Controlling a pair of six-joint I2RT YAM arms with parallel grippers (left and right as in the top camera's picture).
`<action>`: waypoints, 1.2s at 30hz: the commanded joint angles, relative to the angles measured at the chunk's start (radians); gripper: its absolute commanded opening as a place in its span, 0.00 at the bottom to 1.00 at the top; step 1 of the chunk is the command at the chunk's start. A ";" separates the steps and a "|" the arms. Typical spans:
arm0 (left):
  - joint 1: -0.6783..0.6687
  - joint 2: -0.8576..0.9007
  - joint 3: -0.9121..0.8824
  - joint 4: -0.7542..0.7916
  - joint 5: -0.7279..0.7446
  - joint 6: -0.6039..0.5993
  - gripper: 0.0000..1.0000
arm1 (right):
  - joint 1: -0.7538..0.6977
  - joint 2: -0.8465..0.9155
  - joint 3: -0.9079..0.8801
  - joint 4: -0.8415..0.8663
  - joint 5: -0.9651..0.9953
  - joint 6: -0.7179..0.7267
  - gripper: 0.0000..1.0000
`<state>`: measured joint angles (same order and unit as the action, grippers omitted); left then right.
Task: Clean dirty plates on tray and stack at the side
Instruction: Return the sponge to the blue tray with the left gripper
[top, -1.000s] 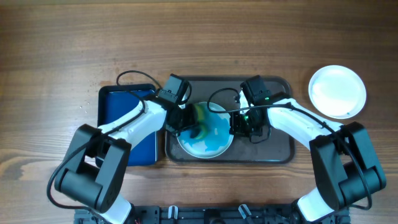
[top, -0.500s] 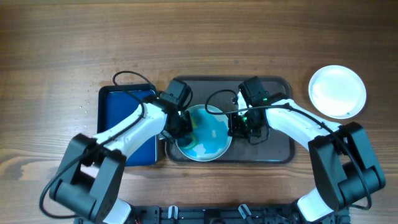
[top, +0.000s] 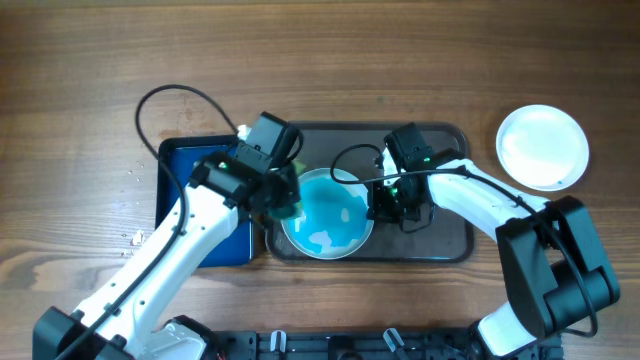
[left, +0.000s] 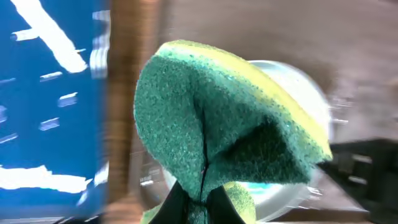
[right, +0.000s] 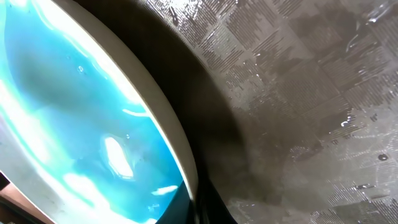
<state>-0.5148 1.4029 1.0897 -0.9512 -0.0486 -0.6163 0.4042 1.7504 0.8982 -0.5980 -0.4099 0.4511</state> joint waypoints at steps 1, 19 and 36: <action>0.085 -0.008 0.011 -0.098 -0.217 -0.071 0.04 | -0.009 0.026 -0.023 -0.005 0.073 -0.007 0.04; 0.480 0.140 0.010 -0.138 -0.052 0.049 0.04 | -0.009 0.019 -0.021 0.091 0.209 -0.059 0.04; 0.480 0.254 0.010 -0.081 -0.052 0.060 0.04 | -0.008 -0.215 -0.008 0.111 0.292 -0.216 0.04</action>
<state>-0.0380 1.6531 1.0897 -1.0496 -0.1062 -0.5774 0.4023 1.6024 0.8906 -0.4854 -0.1471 0.2981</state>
